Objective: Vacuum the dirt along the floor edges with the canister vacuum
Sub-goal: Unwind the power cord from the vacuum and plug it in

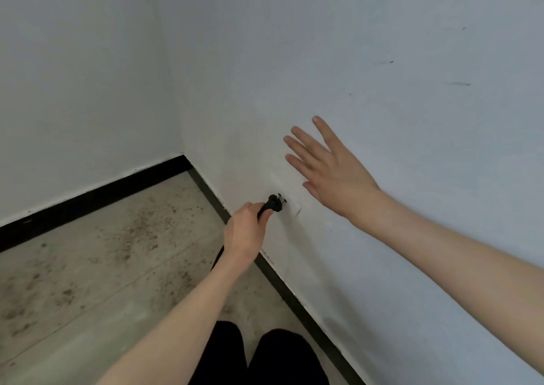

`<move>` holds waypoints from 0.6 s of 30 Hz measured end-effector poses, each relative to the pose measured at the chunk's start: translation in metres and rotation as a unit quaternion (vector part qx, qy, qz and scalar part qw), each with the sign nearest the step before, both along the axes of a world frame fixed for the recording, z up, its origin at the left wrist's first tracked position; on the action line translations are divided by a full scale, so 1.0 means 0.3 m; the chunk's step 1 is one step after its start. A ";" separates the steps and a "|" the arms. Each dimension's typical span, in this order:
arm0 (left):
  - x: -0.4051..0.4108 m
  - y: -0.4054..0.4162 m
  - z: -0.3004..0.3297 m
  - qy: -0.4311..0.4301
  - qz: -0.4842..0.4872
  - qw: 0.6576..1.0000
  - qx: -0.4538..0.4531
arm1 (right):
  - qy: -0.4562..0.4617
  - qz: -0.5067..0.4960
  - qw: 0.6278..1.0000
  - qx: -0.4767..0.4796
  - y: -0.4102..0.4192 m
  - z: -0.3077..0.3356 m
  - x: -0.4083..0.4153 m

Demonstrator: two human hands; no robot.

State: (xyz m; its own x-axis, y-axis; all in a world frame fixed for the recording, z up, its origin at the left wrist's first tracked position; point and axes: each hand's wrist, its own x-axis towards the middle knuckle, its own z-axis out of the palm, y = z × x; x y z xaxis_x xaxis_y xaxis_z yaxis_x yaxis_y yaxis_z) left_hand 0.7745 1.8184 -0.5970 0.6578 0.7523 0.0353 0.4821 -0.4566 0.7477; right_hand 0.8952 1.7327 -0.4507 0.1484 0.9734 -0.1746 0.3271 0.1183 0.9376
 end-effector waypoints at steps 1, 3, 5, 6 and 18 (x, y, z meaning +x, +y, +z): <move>-0.001 0.002 -0.003 0.000 0.000 1.000 0.002 | -0.001 0.003 1.000 0.006 0.000 0.001 0.000; -0.005 0.003 -0.009 -0.002 0.003 1.000 0.010 | -0.003 0.006 1.000 0.008 0.000 0.003 -0.003; -0.007 -0.002 -0.021 -0.015 0.006 1.000 0.009 | -0.009 0.009 1.000 0.006 0.000 0.003 -0.005; -0.007 -0.007 -0.027 -0.023 0.009 1.000 0.005 | -0.012 0.010 1.000 0.004 0.000 0.003 -0.006; 0.019 -0.028 -0.020 -0.033 0.023 0.998 0.050 | -0.024 0.016 1.000 0.004 -0.001 0.007 -0.008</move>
State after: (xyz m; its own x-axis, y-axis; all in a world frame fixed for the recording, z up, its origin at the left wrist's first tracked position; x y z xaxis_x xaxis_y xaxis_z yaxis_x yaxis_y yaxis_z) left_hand 0.7802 1.8100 -0.6028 0.6172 0.7718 0.1532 0.4553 -0.5091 0.7305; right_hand 0.8927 1.7323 -0.4488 0.1251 0.9792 -0.1596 0.2779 0.1198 0.9531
